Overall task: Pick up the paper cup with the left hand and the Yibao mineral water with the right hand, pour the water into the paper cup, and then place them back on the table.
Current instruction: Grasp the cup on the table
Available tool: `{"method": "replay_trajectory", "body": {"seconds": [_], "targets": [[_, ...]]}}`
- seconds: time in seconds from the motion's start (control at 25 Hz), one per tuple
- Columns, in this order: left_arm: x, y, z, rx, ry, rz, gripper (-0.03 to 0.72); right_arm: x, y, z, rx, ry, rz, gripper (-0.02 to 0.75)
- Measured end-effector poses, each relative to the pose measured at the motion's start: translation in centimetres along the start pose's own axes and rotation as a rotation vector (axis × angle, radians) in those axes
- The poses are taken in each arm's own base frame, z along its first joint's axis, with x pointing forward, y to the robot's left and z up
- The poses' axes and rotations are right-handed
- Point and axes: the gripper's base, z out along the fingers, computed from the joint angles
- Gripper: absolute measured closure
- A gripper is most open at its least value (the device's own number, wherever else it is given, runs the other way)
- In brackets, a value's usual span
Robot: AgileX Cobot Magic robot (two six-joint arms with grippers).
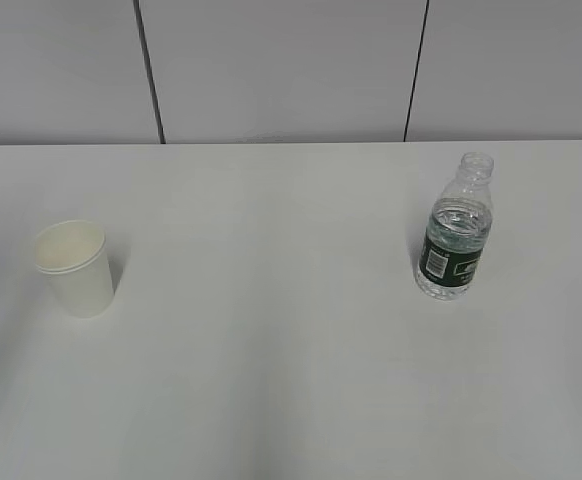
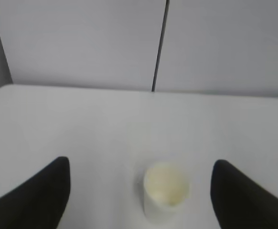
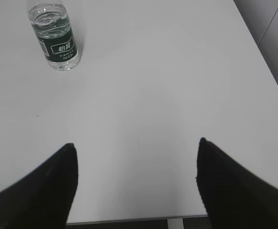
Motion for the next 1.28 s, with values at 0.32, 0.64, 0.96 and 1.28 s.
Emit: {"method": "replay_trajectory", "body": {"seconds": [0.32,0.64,0.96,1.28], "targets": [[-2.2,-0.7,6.0,0.034,-0.171,0.032,0.143,0.0,0.0,0.0,0.0,0.0,0.0,0.167],[1.8,-2.1,9.6,0.108,-0.188,0.069,0.145,0.0,0.0,0.0,0.0,0.0,0.0,0.167],[8.8,-2.0,9.4,0.14,-0.059,0.043,0.151,0.0,0.0,0.0,0.0,0.0,0.0,0.167],[11.9,-2.1,9.8,0.165,0.055,0.116,0.15,0.0,0.0,0.0,0.0,0.0,0.0,0.167]]}}
